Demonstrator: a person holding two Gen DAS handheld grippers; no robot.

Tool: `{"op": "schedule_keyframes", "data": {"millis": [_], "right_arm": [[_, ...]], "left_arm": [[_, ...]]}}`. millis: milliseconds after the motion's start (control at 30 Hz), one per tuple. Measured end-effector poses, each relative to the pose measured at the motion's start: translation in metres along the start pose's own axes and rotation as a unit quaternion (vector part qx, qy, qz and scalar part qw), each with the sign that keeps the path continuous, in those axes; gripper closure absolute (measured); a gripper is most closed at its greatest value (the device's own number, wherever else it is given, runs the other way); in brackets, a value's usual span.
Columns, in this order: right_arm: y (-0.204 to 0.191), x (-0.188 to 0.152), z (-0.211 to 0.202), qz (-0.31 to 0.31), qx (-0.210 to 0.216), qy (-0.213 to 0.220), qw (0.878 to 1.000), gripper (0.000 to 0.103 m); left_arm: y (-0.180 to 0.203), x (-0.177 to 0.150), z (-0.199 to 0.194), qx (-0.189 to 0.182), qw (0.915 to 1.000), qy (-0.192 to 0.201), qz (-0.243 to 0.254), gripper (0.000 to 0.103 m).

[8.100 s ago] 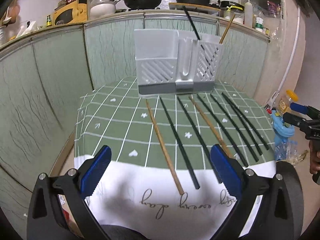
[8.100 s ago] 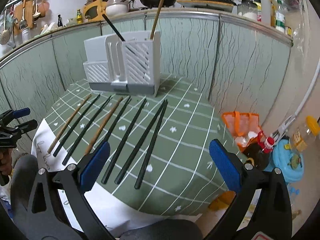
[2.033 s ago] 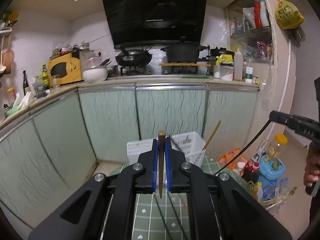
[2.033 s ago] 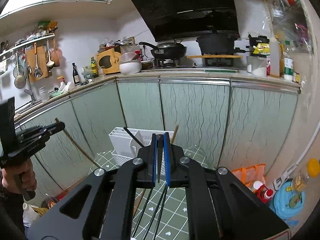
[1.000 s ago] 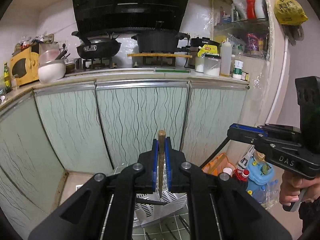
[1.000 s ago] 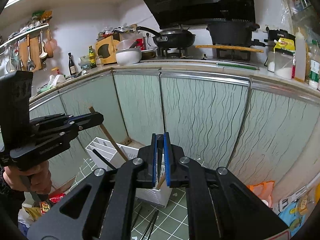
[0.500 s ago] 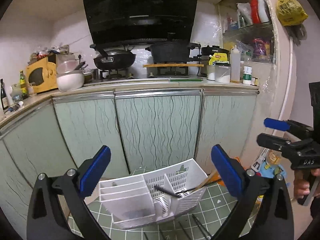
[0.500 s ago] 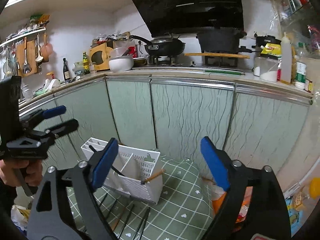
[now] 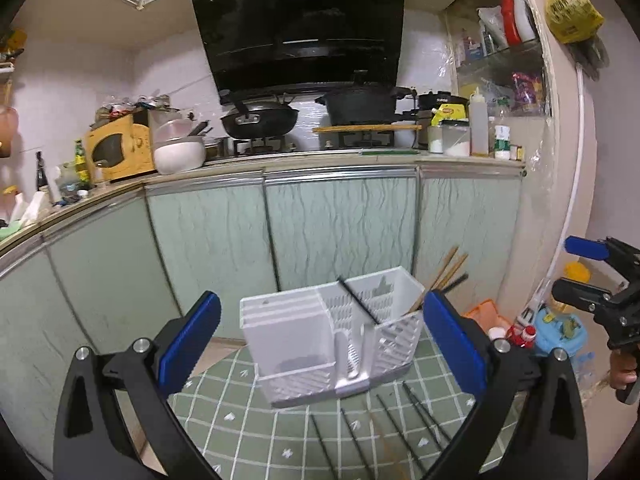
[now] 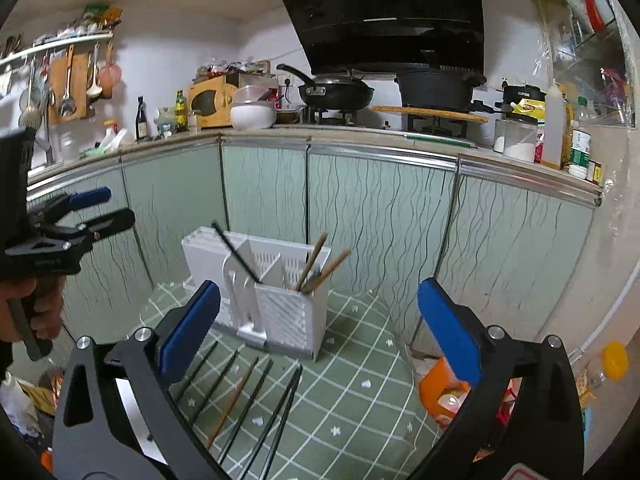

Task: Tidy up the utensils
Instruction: 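Withdraw both open tools back toward the remaining chopsticks on the cloth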

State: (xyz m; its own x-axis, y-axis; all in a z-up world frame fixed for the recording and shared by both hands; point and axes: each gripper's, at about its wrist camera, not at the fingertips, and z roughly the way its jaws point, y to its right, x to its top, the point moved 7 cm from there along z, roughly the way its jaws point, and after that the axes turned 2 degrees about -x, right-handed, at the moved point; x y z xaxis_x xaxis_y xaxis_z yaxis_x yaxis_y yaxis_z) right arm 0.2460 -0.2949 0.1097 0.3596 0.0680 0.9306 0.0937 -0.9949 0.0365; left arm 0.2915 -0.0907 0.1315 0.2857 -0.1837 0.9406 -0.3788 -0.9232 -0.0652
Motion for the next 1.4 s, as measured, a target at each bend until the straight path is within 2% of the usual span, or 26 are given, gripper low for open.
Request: {"op": "schedule_keyframes", "data": {"millis": [167, 367, 600, 833, 1133, 1400], "right_arm": [[-0.008, -0.042, 0.000, 0.014, -0.002, -0.021, 1.000, 0.008], [-0.011, -0.092, 0.006, 0.029, -0.013, -0.052, 0.998, 0.008], [-0.015, -0.129, 0.006, 0.020, -0.034, -0.061, 0.997, 0.008], [-0.018, -0.169, 0.011, 0.019, -0.039, -0.088, 0.995, 0.008], [-0.022, -0.210, 0.019, 0.025, -0.041, -0.113, 0.992, 0.008], [-0.030, -0.232, 0.027, 0.027, -0.036, -0.128, 0.991, 0.008]], "left_arm": [[0.000, -0.028, -0.013, 0.009, 0.9999, -0.006, 0.003, 0.004], [-0.006, -0.076, -0.020, 0.011, 0.9990, -0.035, -0.026, 0.004], [-0.014, -0.131, -0.019, 0.019, 0.9963, -0.068, -0.050, 0.004], [-0.014, -0.176, -0.021, 0.038, 0.9942, -0.088, -0.049, 0.004], [-0.008, -0.214, -0.023, 0.050, 0.9922, -0.104, -0.048, 0.004], [0.001, -0.240, -0.022, 0.059, 0.9912, -0.112, -0.039, 0.004]]}}
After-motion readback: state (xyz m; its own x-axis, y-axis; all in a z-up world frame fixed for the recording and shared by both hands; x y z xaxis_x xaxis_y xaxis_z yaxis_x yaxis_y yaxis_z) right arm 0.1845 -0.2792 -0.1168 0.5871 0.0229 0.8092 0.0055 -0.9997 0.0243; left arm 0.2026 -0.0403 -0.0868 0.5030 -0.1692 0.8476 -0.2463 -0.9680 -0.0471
